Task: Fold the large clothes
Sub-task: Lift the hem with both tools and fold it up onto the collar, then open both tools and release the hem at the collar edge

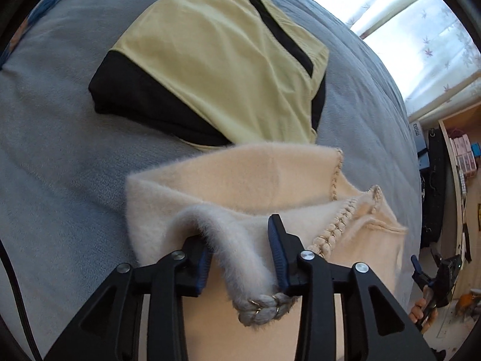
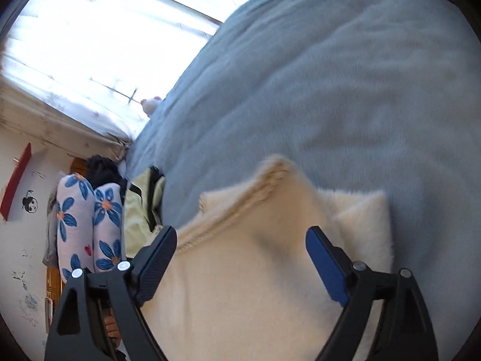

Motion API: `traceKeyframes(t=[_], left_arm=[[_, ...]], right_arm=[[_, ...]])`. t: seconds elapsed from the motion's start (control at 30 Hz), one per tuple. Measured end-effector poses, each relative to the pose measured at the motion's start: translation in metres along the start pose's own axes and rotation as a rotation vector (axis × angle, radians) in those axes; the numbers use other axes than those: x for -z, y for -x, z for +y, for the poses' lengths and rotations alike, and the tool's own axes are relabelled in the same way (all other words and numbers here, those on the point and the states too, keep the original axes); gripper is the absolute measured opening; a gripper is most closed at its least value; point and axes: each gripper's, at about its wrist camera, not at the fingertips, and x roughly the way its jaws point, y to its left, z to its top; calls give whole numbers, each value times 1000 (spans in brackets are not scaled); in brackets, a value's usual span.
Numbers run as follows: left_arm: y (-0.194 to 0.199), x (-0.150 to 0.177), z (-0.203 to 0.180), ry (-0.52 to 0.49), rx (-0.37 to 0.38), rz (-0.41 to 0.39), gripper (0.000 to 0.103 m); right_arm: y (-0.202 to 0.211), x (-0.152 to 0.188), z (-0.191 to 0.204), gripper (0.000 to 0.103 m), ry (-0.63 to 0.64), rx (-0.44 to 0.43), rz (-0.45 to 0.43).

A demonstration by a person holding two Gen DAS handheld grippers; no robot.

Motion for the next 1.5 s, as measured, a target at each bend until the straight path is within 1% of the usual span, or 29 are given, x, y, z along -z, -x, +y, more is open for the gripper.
traceKeyframes(t=[0.03,0.1,0.13,0.17,0.23,0.27,0.3,0.33,0.43,0.5,0.57,0.67,0.73,0.77,0.8,0.83,0.87,0.9,0.93,0.97,1.0,1.07,1.17,1.27,1.33,1.4,1.43,1.47,1.5], left_arm=[[0,-2,-3,-14,3,1,42],[3,-1,-10,-49,-2,-5,48],[5,-1,-12,-56,4,-12,55],[8,-2,-15,-61,14,-28,60],[17,-5,-20,-70,24,-82,75],[24,-7,-23,-77,29,-116,79],[29,-8,-26,-82,25,-144,86],[32,-10,-28,-91,12,-160,89],[27,-13,-34,-145,-54,-159,89],[15,-13,-31,-174,-104,-129,89],[0,-12,-23,-186,-138,-98,89],[-22,-12,-9,-176,-171,-72,89],[-33,-13,-1,-168,-176,-70,89],[-36,-12,2,-167,-170,-74,89],[-38,-11,4,-170,-165,-84,89],[-39,-11,4,-175,-159,-106,83],[-38,-10,3,-183,-146,-125,74],[-38,-9,1,-192,-138,-132,54],[-38,-8,0,-195,-160,-142,35],[-37,-7,-3,-206,-195,-163,22],[-35,-4,-5,-224,-242,-184,7],[-26,1,-9,-243,-255,-233,6],[-5,7,-17,-267,-253,-317,6],[3,4,-23,-266,-271,-358,6],[-5,-1,-26,-254,-306,-367,6],[-15,-7,-21,-211,-323,-367,6],[-24,-12,-21,-196,-332,-362,6],[-35,-14,-17,-188,-343,-348,6],[-46,-16,-16,-191,-360,-338,6]], right_arm=[[0,0,3,88,25,34,0],[-6,0,5,88,67,103,17],[-11,0,5,88,80,128,27],[-16,1,3,88,90,153,39],[-21,3,1,88,108,172,44],[-22,4,0,88,115,182,44],[-25,5,-2,88,124,193,46],[-28,5,-2,88,132,201,50],[-39,6,-6,88,168,255,62],[-47,5,-10,88,183,290,76],[-54,6,-13,88,191,302,79],[-62,5,-16,88,217,305,79],[-67,4,-18,88,226,308,81],[-69,4,-17,84,235,310,77],[-71,3,-17,71,244,308,75],[-73,3,-16,61,245,293,80],[-75,3,-16,46,245,286,86],[-74,5,-14,39,260,307,70],[-73,7,-10,32,290,320,52],[-70,11,-6,20,312,333,38],[-66,14,-1,13,336,351,14],[-50,19,5,8,349,355,-51],[-21,16,10,8,316,315,-145],[-12,8,15,8,305,316,-202],[-24,0,13,8,289,340,-204],[-42,-3,7,8,279,376,-194],[-51,-1,3,8,277,405,-182],[-64,0,-7,8,254,431,-147],[-73,2,-16,8,232,441,-123]])
